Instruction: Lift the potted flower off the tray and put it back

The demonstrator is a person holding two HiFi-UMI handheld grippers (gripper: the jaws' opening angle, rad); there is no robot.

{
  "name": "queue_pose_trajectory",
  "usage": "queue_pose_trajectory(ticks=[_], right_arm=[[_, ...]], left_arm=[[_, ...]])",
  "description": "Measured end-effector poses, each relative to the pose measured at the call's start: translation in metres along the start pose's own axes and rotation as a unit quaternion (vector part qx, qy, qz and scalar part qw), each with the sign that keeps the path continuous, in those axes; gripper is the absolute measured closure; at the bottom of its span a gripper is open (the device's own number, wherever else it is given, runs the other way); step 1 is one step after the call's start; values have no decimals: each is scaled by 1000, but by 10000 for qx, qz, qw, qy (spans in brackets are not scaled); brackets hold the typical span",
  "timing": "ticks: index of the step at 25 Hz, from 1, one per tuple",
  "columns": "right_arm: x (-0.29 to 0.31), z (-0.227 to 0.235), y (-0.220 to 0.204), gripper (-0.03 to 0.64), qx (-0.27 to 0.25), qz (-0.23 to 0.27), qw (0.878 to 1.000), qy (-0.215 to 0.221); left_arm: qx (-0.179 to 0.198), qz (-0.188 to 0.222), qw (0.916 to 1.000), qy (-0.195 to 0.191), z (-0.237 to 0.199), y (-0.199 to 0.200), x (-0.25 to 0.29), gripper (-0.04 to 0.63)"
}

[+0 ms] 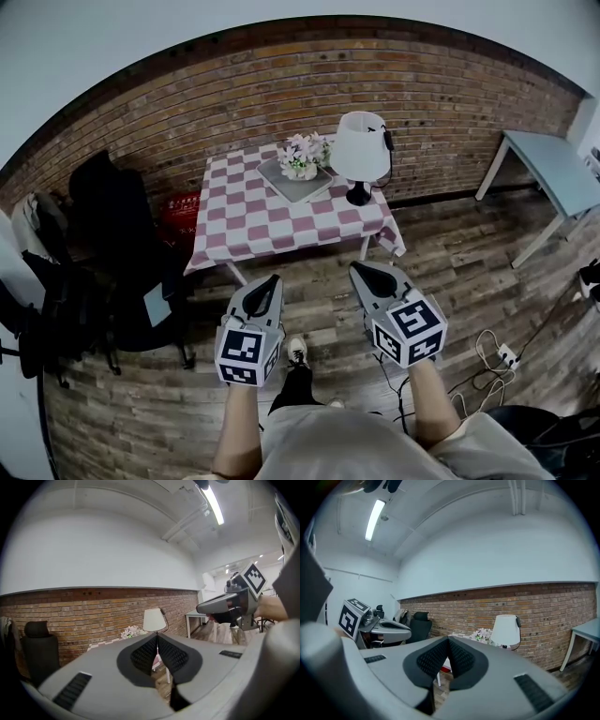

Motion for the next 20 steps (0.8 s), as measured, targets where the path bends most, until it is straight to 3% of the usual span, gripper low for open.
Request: queue_pose_trajectory(ticks=[20], right_arm=[[163, 74, 56, 595, -64, 4, 9996, -290]], left_arm=[[96, 135, 9994, -297, -125, 32, 152, 582]])
Point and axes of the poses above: the fingertips, and each gripper's own axes: x forward along the fingers, z to its right, y out of its top, the point moved 3 cm from there along -x, backward along the fingers, and after that the axes turned 9 degrees about -z, right-handed, at the moved point
